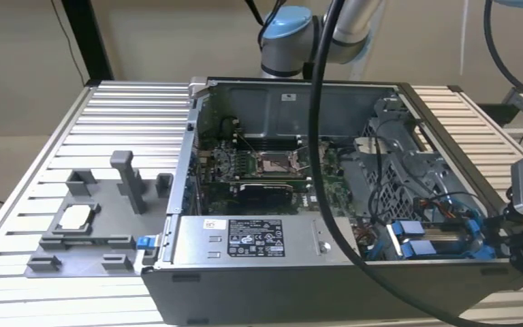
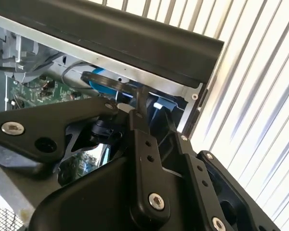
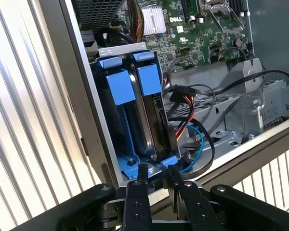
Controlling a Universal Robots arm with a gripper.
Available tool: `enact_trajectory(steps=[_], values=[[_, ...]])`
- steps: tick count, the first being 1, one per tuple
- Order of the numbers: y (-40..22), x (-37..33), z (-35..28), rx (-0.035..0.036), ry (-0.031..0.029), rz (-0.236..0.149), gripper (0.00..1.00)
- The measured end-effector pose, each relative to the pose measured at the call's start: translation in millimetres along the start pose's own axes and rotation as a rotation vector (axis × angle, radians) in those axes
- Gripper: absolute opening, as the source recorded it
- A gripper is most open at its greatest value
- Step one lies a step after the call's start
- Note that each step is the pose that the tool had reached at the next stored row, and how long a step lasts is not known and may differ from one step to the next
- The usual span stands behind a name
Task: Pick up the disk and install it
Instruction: 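Insert the second disk wire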
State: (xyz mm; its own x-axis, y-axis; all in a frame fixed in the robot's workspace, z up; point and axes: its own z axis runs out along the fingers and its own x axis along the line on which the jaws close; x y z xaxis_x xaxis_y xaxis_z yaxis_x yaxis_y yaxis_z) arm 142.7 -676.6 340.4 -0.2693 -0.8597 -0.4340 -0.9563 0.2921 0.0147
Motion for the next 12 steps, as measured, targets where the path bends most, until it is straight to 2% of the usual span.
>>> enact_trajectory(steps=[10,12], values=[[1.1,-3.3,1.1,-0.0011,-0.0039,0.0,1.0],[1.2,-3.4,1.9,-0.0017,-0.0062,0.001,1.0]])
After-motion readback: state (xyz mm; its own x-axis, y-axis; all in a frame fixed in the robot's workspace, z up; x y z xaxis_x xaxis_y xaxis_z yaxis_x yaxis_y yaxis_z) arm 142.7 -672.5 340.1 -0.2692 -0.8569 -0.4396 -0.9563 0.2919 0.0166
